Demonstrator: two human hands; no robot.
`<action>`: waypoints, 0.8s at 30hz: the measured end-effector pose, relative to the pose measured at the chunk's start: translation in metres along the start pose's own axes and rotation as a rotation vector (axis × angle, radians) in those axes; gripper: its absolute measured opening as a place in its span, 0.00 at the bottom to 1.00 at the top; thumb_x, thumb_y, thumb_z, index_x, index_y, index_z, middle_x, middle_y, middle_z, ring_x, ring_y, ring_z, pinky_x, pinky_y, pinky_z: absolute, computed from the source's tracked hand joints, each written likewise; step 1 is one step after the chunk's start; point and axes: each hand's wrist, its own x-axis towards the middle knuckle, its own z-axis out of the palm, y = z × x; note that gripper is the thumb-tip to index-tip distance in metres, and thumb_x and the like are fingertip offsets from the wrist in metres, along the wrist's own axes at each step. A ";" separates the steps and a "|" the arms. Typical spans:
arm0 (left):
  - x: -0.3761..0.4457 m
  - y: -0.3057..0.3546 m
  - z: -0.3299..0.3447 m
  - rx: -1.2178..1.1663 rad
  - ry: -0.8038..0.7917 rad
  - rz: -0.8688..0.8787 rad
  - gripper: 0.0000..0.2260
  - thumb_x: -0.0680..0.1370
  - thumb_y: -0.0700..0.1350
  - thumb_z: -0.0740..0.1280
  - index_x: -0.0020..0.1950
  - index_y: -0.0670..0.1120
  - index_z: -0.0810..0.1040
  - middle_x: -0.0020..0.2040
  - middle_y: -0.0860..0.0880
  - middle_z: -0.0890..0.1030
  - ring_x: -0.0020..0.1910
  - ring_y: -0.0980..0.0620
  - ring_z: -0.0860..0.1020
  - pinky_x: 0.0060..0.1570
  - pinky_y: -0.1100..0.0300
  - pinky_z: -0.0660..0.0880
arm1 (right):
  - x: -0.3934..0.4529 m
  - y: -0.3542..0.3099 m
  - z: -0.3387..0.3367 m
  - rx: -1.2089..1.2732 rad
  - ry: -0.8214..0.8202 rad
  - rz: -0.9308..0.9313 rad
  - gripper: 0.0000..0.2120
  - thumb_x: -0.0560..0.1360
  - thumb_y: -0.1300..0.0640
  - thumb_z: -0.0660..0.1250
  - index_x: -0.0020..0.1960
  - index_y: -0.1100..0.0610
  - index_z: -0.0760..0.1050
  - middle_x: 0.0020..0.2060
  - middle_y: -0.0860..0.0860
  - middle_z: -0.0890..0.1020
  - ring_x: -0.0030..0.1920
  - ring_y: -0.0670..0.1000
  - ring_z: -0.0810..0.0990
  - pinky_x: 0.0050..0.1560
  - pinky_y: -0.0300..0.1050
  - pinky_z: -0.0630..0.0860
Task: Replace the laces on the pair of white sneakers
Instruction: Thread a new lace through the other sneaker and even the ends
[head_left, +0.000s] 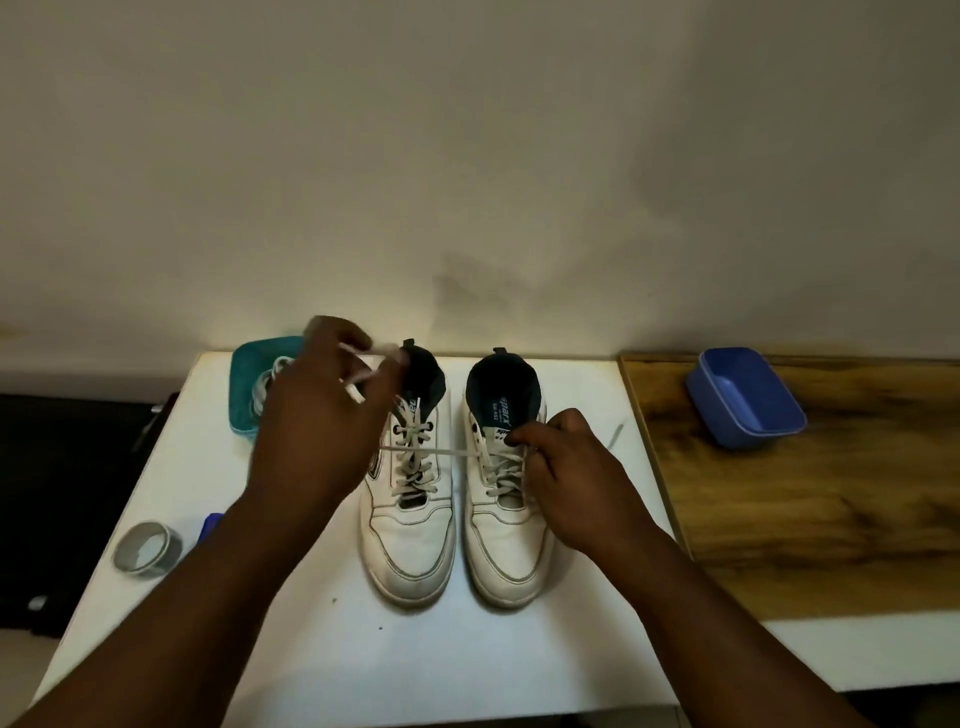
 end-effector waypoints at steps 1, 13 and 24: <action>0.000 -0.007 -0.002 0.293 -0.187 0.098 0.10 0.78 0.62 0.69 0.53 0.58 0.75 0.38 0.58 0.79 0.37 0.62 0.77 0.36 0.63 0.72 | 0.000 0.000 0.000 -0.004 0.007 -0.003 0.15 0.84 0.52 0.57 0.65 0.44 0.77 0.54 0.47 0.71 0.48 0.48 0.77 0.46 0.42 0.74; -0.013 -0.018 -0.005 0.722 -0.518 0.013 0.13 0.81 0.58 0.66 0.41 0.53 0.80 0.37 0.54 0.79 0.38 0.53 0.78 0.39 0.59 0.74 | -0.004 0.005 -0.001 -0.026 -0.041 0.004 0.29 0.78 0.55 0.68 0.75 0.40 0.62 0.60 0.48 0.71 0.50 0.50 0.79 0.47 0.44 0.77; -0.041 0.002 0.018 0.788 -0.371 0.146 0.14 0.77 0.64 0.66 0.51 0.57 0.84 0.52 0.51 0.79 0.55 0.46 0.76 0.50 0.51 0.73 | 0.002 0.036 0.019 -0.131 0.058 0.219 0.14 0.81 0.51 0.65 0.66 0.45 0.73 0.60 0.51 0.76 0.50 0.53 0.81 0.45 0.43 0.73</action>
